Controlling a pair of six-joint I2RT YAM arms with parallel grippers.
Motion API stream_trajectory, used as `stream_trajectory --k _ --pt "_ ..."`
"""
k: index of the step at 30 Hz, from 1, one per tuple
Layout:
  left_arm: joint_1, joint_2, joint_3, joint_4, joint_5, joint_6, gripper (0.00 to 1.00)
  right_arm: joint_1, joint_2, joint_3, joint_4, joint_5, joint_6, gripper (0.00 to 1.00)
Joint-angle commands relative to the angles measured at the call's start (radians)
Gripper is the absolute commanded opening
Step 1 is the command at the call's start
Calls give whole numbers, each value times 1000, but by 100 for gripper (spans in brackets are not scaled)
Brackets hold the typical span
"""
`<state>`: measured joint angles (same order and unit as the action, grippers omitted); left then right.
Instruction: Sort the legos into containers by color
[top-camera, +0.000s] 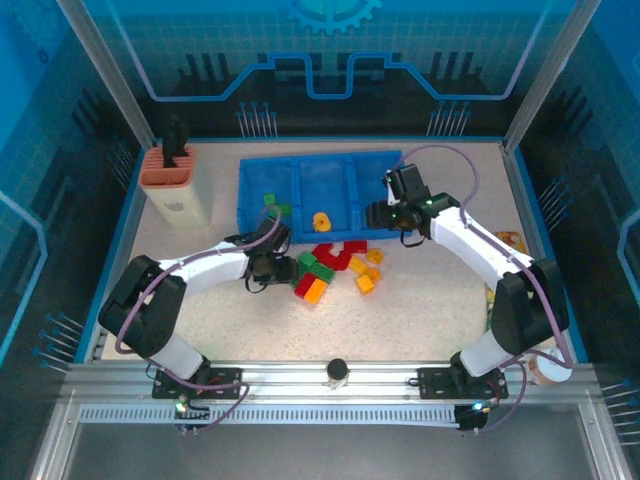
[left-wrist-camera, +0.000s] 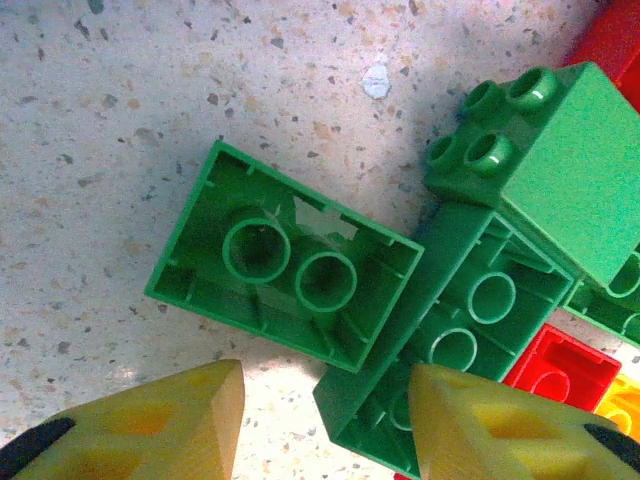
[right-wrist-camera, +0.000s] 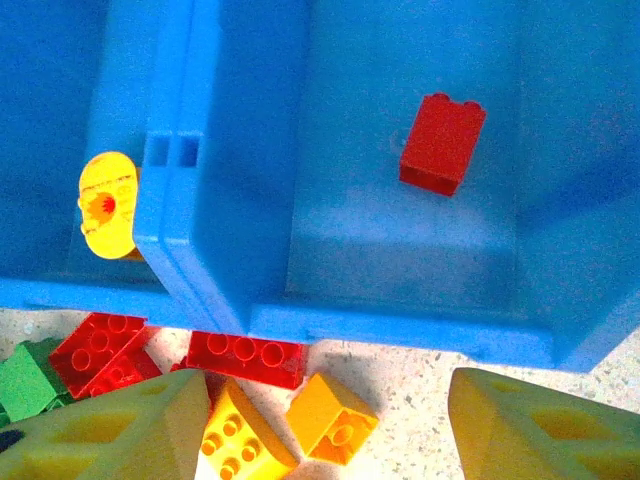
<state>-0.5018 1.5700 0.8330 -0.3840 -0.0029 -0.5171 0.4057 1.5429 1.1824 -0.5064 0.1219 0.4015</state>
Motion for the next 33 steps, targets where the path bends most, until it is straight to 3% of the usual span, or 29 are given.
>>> stream_trajectory --k 1,12,16,25,33 --pt "8 -23 -49 -33 -47 -6 47 12 -53 -32 28 -8 25 66" --pt "9 -285 -170 -141 -84 -49 48 37 -86 -55 45 -5 43 66" --pt "4 -368 -137 -136 -46 -25 60 61 -84 -55 55 1 52 66" --pt "-19 -214 -22 -197 44 124 63 72 -106 -96 59 13 61 66" --pt "-38 -163 -11 -245 -49 130 63 59 -136 -145 69 1 67 67"
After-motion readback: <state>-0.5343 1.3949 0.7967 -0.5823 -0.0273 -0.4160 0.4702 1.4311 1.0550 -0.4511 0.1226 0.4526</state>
